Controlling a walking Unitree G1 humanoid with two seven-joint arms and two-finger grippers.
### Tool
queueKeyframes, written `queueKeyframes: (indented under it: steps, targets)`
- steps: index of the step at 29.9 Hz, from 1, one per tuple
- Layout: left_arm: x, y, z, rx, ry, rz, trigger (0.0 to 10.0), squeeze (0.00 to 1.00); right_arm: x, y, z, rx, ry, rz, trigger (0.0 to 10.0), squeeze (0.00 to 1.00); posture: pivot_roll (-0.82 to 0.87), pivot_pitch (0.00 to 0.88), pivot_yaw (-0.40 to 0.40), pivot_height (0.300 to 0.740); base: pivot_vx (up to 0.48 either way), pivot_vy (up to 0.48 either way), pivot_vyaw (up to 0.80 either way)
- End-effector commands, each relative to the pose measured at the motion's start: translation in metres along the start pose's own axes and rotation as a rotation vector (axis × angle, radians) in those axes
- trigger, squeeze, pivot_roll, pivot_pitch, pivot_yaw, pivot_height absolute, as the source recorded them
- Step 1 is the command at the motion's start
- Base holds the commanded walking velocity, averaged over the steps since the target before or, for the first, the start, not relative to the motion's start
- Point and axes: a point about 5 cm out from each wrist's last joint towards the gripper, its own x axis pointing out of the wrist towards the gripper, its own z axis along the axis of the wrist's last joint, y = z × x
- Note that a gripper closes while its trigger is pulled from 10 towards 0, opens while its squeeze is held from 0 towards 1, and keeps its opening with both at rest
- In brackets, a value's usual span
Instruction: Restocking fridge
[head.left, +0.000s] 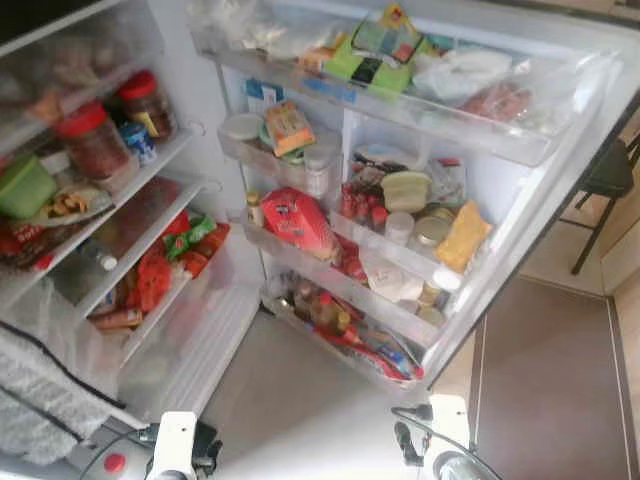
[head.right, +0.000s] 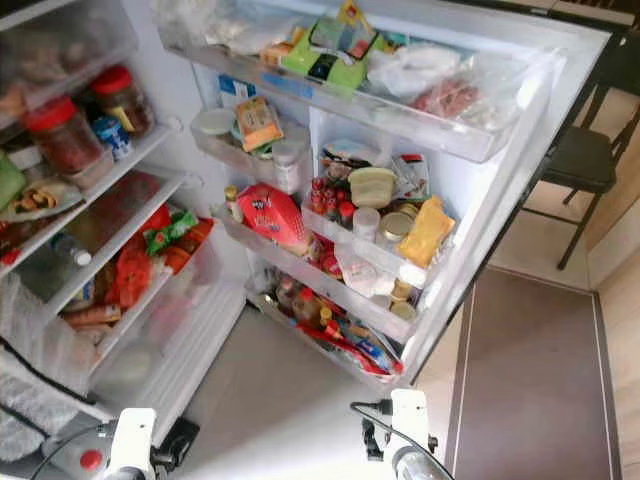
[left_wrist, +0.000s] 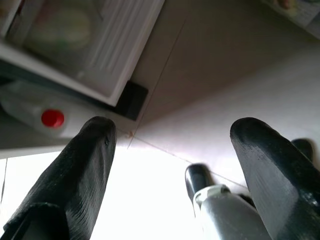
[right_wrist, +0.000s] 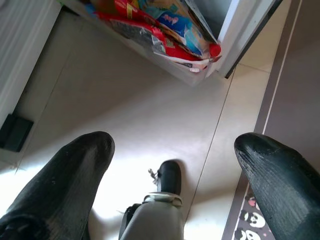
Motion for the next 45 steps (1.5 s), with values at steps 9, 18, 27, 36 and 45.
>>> queueKeyframes:
  steps: [9, 18, 27, 36, 45]
  targets:
    - [0.000, 0.000, -0.002, -0.002, 0.019, 0.003, 10.0, 0.00, 0.000, 0.001, -0.002, 0.008, 0.003, 0.002, 10.0, 0.00, -0.05, 0.069, 0.048, 0.740, 0.000, 0.000, 0.00]
    - [-0.001, 0.002, -0.004, -0.006, 0.021, 0.011, 10.0, 0.00, 0.000, 0.002, -0.002, 0.000, 0.004, 0.009, 10.0, 0.00, -0.05, 0.067, 0.043, 0.740, 0.000, 0.325, 0.00]
    - [-0.001, 0.002, -0.005, -0.004, 0.022, 0.010, 10.0, 0.00, 0.000, 0.005, -0.002, -0.005, 0.007, 0.021, 10.0, 0.00, -0.05, 0.054, 0.041, 0.740, 0.000, 0.382, 0.00]
    - [-0.001, 0.002, -0.004, -0.001, 0.020, 0.007, 10.0, 0.00, -0.002, 0.002, -0.009, -0.004, 0.026, 0.014, 10.0, 0.00, -0.05, 0.058, 0.044, 0.740, 0.000, 0.359, 0.00]
    - [-0.001, 0.002, -0.005, 0.005, 0.026, 0.006, 10.0, 0.00, -0.005, -0.006, -0.016, 0.002, 0.046, 0.002, 10.0, 0.00, -0.05, 0.065, 0.045, 0.740, 0.000, 0.106, 0.00]
